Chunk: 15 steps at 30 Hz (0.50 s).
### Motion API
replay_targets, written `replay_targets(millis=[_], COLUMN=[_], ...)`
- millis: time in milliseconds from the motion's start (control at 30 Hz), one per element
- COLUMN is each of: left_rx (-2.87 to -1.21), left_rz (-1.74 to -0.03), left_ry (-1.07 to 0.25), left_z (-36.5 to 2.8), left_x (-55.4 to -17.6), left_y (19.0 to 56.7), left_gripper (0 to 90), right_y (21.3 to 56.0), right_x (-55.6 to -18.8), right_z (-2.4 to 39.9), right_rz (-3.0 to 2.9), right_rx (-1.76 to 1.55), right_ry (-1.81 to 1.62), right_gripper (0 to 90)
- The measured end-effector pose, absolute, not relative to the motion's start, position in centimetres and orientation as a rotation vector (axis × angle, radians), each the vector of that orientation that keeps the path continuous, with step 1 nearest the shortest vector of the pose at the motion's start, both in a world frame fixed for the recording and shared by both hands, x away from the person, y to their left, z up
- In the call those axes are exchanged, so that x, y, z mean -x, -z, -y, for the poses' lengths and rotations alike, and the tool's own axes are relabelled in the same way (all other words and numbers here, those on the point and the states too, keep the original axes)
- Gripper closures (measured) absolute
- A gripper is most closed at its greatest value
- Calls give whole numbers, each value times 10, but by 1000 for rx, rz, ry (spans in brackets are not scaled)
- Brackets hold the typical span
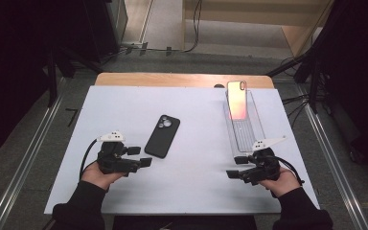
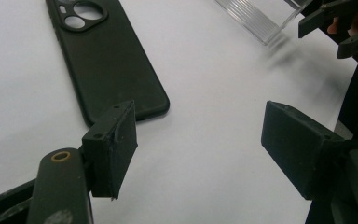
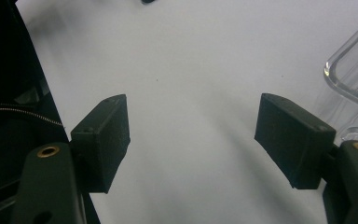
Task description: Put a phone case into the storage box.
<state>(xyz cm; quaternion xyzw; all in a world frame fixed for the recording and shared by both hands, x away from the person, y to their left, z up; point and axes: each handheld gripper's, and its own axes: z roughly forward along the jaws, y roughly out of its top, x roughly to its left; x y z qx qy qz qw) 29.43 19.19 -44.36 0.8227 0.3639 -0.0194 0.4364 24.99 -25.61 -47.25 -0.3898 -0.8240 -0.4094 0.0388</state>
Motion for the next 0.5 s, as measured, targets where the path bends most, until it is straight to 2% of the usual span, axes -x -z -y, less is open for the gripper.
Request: replay_targets(millis=[167, 500], left_rx=[-2027, -2022], left_rz=[-893, -930], left_ry=[23, -28], left_z=[-186, -172], left_x=[-306, -333], left_y=[441, 436], left_gripper=[181, 155], right_y=[473, 473], right_x=[-250, -251], right_z=[256, 258], right_rz=[2530, 2530], right_rx=[1203, 1211], right_ry=[1253, 1254], right_gripper=[244, 244])
